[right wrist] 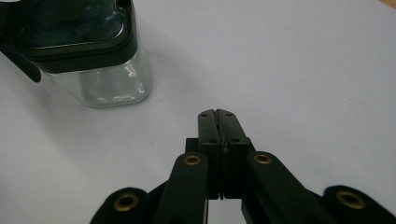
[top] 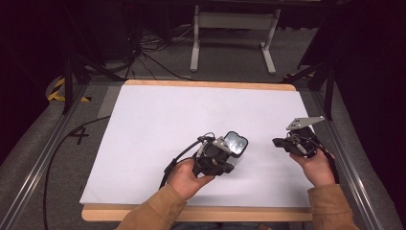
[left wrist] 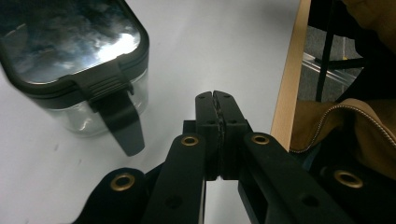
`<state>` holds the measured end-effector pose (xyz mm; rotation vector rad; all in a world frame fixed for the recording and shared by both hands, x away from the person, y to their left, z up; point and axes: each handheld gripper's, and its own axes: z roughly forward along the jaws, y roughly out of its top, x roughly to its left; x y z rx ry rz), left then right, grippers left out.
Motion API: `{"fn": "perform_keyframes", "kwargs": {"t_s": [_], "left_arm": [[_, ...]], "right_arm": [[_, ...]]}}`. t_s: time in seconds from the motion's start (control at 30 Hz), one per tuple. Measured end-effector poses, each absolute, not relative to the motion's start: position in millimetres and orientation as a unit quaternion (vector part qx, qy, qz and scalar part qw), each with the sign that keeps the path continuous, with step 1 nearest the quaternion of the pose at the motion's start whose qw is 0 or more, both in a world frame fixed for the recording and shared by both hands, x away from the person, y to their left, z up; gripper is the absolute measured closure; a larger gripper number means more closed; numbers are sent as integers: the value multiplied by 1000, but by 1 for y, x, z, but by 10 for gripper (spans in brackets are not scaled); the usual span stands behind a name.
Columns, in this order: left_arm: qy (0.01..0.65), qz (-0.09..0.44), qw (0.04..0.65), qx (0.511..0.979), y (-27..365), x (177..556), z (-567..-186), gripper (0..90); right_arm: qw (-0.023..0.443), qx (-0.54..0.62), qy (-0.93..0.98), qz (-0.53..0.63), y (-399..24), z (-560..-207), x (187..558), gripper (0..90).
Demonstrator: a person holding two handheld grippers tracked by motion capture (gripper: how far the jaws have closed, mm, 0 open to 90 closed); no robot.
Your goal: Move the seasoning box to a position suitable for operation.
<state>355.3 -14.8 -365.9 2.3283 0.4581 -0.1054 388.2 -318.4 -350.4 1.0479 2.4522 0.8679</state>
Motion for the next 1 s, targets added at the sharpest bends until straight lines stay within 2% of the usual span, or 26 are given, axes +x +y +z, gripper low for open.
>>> {"fn": "perform_keyframes", "kwargs": {"t_s": [0.13, 0.43, 0.7, 1.0], "left_arm": [[186, -48, 385, 903, -23, 354, -378, 898], [202, -25, 349, 915, -33, 359, -402, 897], [231, 4, 341, 911, -29, 364, -405, 897], [241, 11, 337, 910, -24, 367, -406, 898]], "right_arm": [[163, 375, 861, 304, -320, -352, 389, 897], [156, 373, 864, 300, -313, -357, 390, 896], [155, 365, 867, 300, -308, -360, 391, 896], [154, 360, 869, 303, -304, -360, 392, 896]]}}
